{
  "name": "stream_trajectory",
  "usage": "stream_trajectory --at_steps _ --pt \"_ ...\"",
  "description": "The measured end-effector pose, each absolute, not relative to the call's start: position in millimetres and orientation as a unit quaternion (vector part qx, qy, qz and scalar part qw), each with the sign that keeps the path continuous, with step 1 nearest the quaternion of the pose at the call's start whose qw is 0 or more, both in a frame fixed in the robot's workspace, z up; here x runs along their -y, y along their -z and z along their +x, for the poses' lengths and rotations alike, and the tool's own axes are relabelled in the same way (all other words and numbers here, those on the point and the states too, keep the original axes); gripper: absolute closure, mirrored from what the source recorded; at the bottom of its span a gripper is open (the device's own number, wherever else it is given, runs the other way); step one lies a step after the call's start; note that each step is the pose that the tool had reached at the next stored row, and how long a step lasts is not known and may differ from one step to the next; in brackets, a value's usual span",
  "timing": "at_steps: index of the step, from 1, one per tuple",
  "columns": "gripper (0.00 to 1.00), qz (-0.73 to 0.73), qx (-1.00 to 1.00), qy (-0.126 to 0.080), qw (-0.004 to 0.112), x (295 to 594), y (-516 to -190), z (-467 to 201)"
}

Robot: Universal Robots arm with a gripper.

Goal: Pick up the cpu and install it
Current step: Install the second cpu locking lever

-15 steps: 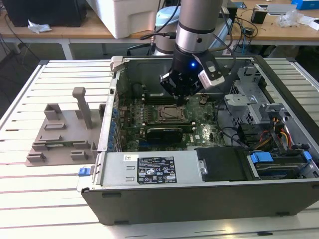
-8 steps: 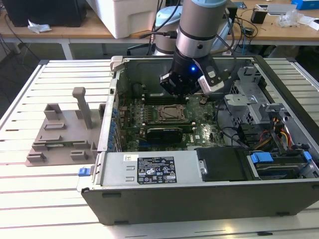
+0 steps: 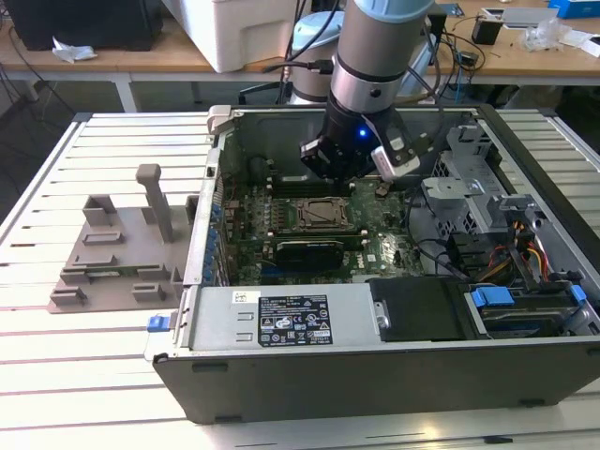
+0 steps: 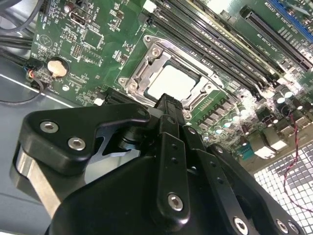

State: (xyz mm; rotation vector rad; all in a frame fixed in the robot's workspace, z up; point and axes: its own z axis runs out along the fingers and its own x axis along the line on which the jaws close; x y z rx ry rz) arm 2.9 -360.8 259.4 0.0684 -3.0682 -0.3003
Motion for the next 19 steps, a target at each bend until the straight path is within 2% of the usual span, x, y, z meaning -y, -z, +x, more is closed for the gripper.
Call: stream_trajectory --at_steps 19 --pt "0.89 0.022 0.995 0.097 0.029 361 -237 3"
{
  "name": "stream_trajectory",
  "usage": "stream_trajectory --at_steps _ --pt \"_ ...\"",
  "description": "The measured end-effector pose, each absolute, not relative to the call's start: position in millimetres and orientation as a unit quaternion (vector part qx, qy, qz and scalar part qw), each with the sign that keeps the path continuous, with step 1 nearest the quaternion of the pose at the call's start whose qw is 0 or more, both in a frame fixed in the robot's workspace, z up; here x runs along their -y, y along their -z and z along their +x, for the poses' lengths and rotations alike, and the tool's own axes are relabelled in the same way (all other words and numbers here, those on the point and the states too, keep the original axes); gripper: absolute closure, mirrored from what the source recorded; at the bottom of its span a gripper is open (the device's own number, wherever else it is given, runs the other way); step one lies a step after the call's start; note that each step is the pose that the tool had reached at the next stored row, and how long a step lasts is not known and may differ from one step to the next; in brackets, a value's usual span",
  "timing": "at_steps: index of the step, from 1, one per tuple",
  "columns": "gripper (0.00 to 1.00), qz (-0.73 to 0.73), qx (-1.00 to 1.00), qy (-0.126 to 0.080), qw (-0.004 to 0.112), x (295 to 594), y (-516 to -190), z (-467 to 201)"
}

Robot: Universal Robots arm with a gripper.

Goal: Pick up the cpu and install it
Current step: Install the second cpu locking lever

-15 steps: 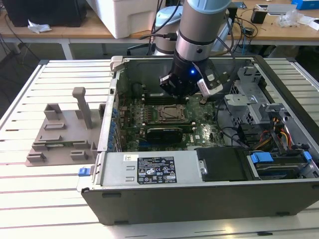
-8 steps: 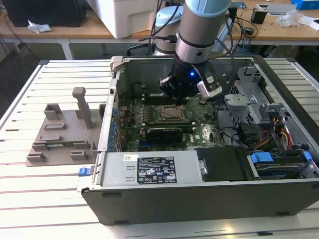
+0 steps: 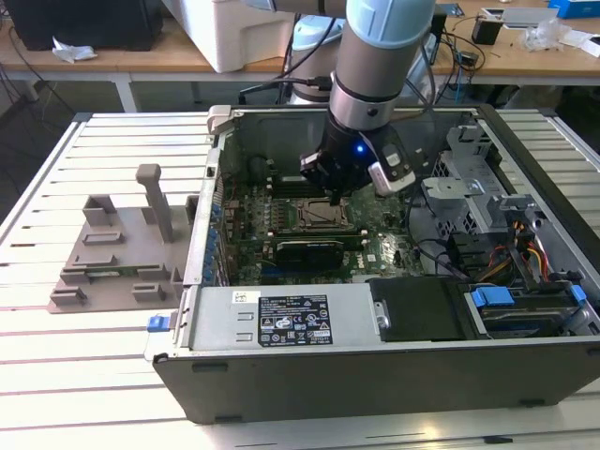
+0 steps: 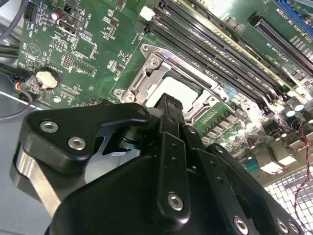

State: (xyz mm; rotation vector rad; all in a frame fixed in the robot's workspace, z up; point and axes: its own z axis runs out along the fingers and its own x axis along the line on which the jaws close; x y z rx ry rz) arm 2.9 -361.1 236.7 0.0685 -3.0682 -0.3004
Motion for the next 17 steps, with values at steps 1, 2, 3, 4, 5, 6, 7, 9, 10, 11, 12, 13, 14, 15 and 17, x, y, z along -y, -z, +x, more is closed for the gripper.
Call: stream_trajectory --at_steps 1,2,3,4,5,6,7,9,10,11,12,13,14,15,17 --pt "0.89 0.022 0.995 0.097 0.029 361 -235 3" --pt "0.89 0.022 0.995 0.097 0.029 361 -235 3" --pt "0.89 0.022 0.995 0.097 0.029 361 -234 3" --pt "0.89 0.022 0.995 0.097 0.029 361 -233 3" --pt "0.89 0.022 0.995 0.097 0.029 361 -232 3" --pt "0.89 0.022 0.995 0.097 0.029 362 -231 3" --pt "0.89 0.022 0.995 0.097 0.029 364 -230 3" --pt "0.89 0.022 0.995 0.097 0.029 367 -229 3" --pt "0.89 0.022 0.995 0.097 0.029 369 -229 3" --pt "0.89 0.022 0.995 0.097 0.029 372 -229 3" --pt "0.89 0.022 0.995 0.097 0.029 378 -228 3" --pt "0.89 0.022 0.995 0.097 0.029 380 -228 3" --pt "0.89 0.022 0.995 0.097 0.029 382 -227 3" --pt "0.89 0.022 0.995 0.097 0.029 383 -227 3" --pt "0.89 0.022 0.995 0.097 0.029 388 -226 2"
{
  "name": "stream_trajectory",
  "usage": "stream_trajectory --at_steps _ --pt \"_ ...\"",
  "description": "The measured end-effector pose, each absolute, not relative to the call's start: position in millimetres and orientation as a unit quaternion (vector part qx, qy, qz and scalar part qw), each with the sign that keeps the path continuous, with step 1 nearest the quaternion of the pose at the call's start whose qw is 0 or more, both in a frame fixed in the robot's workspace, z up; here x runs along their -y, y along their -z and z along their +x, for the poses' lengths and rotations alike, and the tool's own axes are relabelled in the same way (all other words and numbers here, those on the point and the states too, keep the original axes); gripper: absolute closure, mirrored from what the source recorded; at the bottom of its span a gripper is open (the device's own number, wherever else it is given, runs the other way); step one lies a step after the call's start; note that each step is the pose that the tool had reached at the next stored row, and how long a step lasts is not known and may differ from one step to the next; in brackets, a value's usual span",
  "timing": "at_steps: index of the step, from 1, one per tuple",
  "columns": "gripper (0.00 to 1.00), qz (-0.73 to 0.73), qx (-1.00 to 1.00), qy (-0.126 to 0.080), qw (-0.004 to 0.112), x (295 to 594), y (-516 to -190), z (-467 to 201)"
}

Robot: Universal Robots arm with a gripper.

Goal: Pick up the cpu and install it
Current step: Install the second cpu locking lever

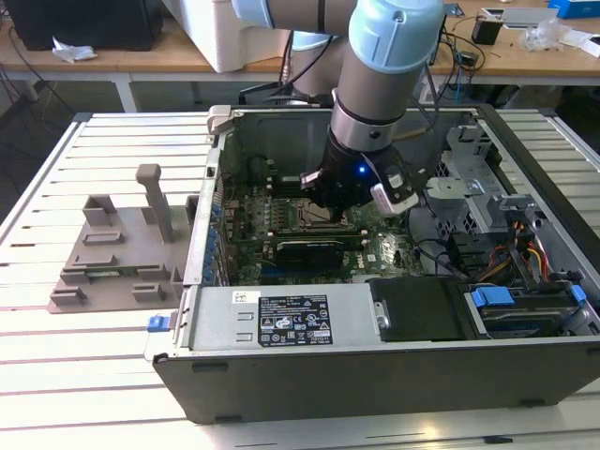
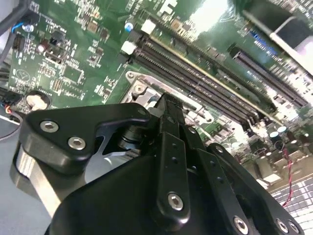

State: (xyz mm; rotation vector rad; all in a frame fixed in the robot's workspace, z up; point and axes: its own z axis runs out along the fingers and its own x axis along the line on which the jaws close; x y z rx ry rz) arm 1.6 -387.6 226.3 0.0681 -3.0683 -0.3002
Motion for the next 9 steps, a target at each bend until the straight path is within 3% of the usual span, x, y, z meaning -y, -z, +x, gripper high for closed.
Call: stream_trajectory --at_steps 9 --pt "0.89 0.022 0.995 0.097 0.029 390 -214 -27"
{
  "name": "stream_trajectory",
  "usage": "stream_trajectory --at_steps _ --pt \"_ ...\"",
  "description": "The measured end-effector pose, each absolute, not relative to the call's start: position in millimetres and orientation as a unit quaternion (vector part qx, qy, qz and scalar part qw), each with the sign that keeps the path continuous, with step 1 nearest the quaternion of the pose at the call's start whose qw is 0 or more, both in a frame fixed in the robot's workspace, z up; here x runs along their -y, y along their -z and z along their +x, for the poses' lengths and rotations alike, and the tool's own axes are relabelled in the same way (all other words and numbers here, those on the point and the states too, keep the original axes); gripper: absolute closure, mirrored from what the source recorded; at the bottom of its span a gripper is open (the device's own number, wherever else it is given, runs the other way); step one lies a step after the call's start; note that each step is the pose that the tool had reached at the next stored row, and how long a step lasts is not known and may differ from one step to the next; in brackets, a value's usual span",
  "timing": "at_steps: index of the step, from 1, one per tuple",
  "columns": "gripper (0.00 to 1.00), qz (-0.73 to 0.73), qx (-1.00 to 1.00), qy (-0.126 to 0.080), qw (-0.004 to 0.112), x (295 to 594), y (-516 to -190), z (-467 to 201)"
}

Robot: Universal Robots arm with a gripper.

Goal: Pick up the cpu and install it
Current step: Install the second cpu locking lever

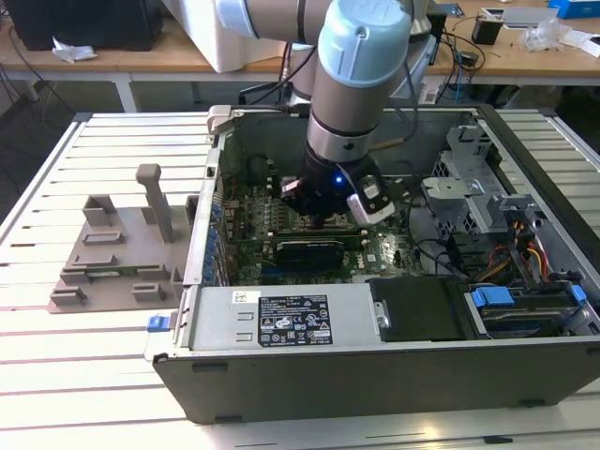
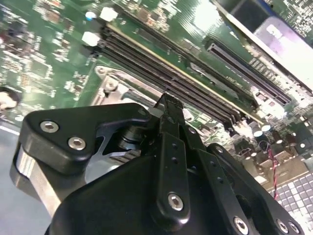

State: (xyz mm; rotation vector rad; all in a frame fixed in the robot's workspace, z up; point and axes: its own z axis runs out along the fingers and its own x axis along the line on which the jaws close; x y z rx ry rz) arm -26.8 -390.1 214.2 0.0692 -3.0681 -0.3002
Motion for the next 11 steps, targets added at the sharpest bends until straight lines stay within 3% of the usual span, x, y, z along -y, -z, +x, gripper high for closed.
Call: stream_trajectory --at_steps 11 --pt "0.89 0.031 0.994 0.098 0.03 389 -205 -55"
